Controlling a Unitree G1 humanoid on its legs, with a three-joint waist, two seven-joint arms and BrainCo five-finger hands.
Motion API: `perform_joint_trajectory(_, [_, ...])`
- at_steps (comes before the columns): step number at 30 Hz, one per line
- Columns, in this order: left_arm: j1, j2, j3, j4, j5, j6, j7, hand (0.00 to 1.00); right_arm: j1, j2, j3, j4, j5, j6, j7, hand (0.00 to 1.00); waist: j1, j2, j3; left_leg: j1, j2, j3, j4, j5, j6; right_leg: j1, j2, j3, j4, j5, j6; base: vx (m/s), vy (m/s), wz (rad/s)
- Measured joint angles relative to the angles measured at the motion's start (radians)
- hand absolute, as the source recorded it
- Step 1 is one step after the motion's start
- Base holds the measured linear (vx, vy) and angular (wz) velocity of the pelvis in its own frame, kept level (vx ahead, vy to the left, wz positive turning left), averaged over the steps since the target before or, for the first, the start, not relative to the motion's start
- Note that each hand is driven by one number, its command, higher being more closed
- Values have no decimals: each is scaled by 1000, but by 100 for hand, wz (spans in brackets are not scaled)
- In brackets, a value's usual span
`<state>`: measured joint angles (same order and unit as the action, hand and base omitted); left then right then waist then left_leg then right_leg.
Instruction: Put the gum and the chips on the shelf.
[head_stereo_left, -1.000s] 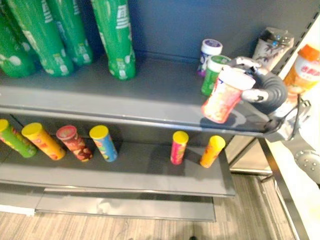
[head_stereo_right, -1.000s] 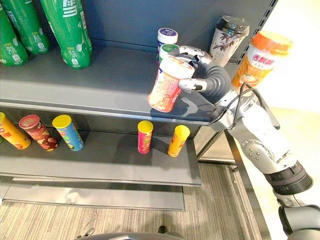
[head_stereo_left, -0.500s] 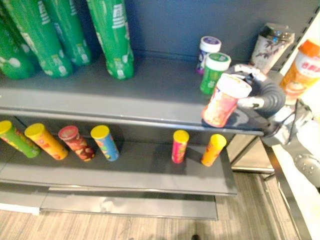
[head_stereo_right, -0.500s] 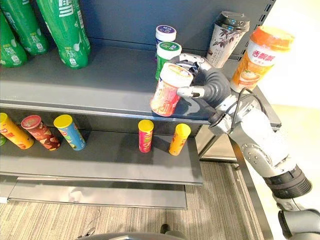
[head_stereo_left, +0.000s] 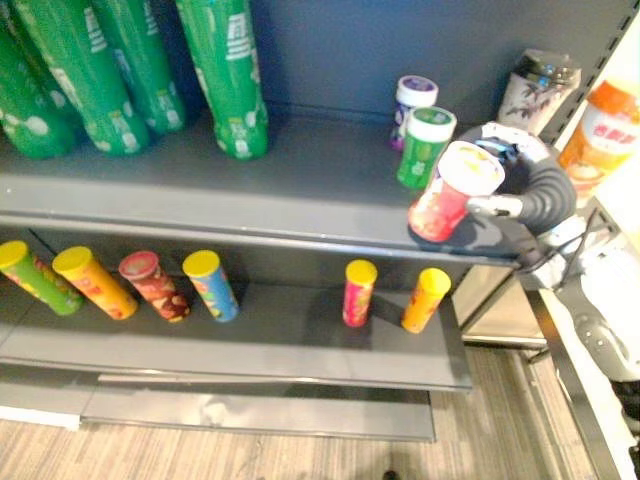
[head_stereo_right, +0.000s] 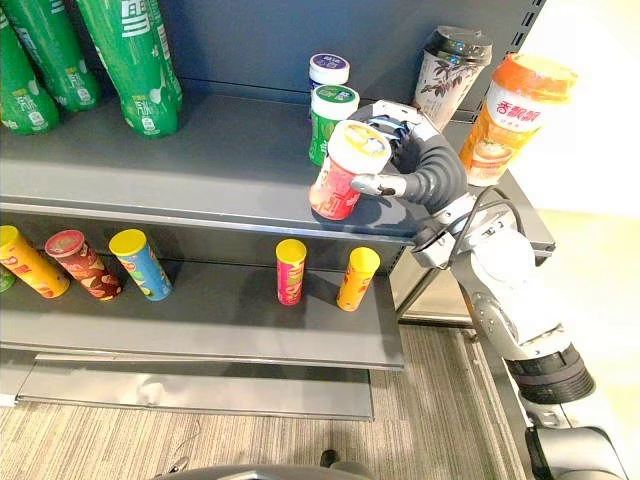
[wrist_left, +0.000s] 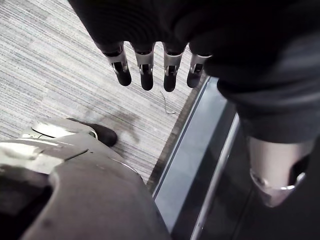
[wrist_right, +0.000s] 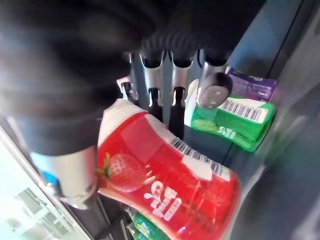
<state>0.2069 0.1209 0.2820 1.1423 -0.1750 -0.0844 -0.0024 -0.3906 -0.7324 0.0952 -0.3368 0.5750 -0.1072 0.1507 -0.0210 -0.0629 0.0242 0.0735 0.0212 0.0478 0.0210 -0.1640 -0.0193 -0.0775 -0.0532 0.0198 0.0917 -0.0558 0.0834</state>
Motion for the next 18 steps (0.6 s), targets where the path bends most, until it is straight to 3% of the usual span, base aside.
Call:
perform_joint_trajectory(5, [1, 0, 1, 0, 1, -1, 1, 0, 0, 36, -8, -1, -69, -13, -9, 0, 1, 0, 0, 0, 1, -2, 0, 1, -1, 1, 0, -2, 0, 0, 0, 0, 0, 0])
perform_joint_trajectory(18, [15, -7, 15, -10, 1, -2, 0, 0, -40, 44, -8, 0, -64, -35, -11, 0, 0, 0, 0, 1, 3, -1, -1, 1, -1, 4, 3, -1, -4, 3, -4, 0, 0, 0])
